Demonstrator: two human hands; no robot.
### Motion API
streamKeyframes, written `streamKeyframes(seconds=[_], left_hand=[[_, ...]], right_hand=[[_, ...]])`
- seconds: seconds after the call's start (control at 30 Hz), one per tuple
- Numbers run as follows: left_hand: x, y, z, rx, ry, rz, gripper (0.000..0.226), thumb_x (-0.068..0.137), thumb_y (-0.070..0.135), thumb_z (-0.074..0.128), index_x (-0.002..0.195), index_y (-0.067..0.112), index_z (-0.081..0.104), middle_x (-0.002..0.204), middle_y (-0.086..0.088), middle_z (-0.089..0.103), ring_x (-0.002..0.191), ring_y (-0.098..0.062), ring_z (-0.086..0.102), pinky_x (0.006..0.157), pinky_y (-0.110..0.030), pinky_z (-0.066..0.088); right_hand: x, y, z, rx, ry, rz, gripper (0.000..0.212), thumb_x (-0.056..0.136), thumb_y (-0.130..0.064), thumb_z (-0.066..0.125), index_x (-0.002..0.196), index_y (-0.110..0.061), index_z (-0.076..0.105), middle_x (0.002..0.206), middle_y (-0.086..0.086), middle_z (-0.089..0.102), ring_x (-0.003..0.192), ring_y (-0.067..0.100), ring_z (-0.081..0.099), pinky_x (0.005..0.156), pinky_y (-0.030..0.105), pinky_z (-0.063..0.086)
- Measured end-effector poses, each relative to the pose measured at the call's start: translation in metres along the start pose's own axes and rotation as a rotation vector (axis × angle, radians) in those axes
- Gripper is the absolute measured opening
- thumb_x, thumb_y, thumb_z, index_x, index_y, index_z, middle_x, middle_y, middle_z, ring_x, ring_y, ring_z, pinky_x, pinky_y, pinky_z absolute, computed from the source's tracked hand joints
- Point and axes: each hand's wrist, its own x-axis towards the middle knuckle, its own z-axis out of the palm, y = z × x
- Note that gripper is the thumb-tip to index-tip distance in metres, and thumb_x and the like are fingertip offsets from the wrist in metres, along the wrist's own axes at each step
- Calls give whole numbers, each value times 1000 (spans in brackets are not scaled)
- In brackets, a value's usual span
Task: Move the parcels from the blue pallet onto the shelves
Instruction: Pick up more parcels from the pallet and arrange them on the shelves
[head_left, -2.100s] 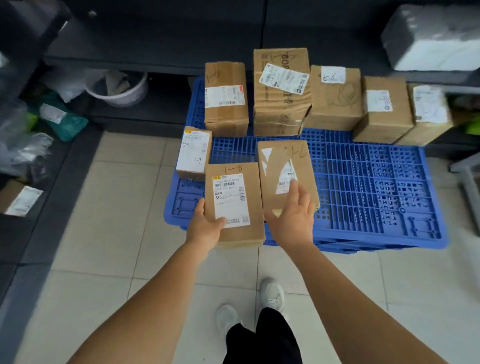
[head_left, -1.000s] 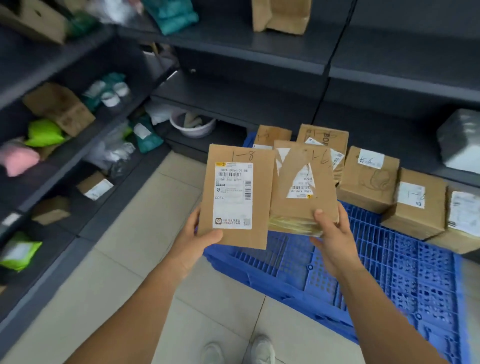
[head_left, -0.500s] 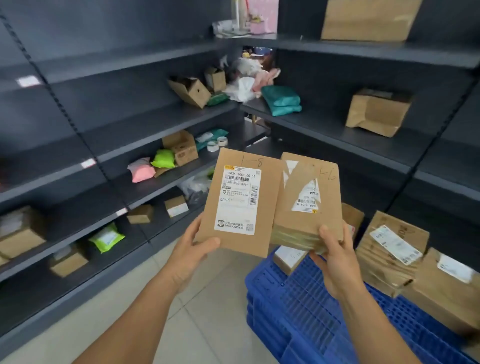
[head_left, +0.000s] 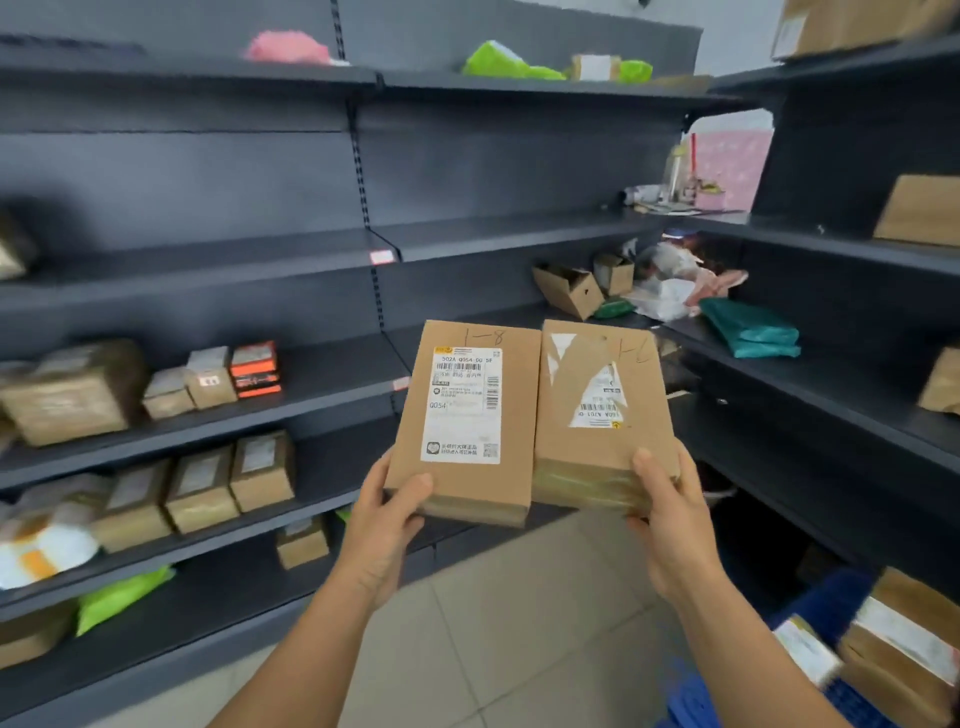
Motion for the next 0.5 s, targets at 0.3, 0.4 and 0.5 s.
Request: streamKeyframes(seconds=[0.3,0.4,0.5], left_hand=[[15,77,-143,-25,206,149,44,89,23,63,131,28,50,121,0,60,115,-19,54,104,-46,42],[16,97,-179,-61,289,188,38,90,22,61,127,26,53,117,0,61,112,-18,55,97,-47,46],[20,117,-207,-88,340,223,32,90,22,62,121,28,55,116,1,62,110,-17,56,90,-42,49]], right_hand=[[-18,6,178,12,-196,-21,65,76,-53,68,136,-47,42,128,-5,57,115,20,57,97,50,48],[-19,7,229,21,-273,-38,51,85,-45,65,131,-45,46,123,-6,59,113,18,58,96,48,49],[-16,6,276,8,-319,-25,54,85,-46,65,134,-45,43,126,-8,57,113,18,56,98,47,47]])
